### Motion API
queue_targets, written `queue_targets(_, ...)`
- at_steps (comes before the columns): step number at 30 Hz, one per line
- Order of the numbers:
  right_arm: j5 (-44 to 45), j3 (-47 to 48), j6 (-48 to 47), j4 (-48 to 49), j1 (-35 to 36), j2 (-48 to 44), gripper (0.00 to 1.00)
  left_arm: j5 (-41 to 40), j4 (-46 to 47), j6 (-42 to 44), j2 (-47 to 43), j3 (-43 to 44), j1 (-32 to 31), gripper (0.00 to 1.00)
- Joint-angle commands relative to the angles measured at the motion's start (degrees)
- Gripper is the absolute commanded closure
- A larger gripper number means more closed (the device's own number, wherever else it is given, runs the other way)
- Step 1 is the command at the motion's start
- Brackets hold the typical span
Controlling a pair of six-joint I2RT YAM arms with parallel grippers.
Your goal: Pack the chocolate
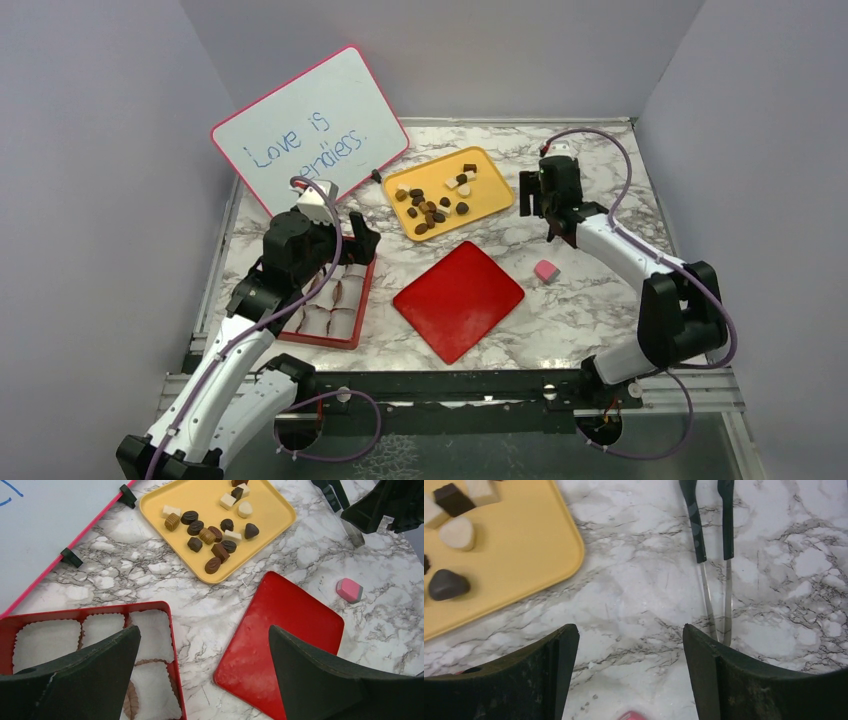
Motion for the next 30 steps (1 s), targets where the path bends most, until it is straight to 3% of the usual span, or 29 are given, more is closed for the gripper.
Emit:
queue_targets(1,-4.82,3.22,-2.11,2.42,-5.06,4.59,0.23,-1.44,0.44,0.61,-1.22,-0.46,-0.57,0.01)
queue_targets(9,-13.16,7.72,-3.12,-0.43,-16.79,13.68,0.28,-2.04,0.4,0.87,-2.19,-0.57,-0.96,0.01)
queue_targets(30,-18.8,17.44,-5.9,-2.58,-23.9,29.34,0.27,-2.43,0.35,1.09,-2.09,-0.66,-1.58,0.01)
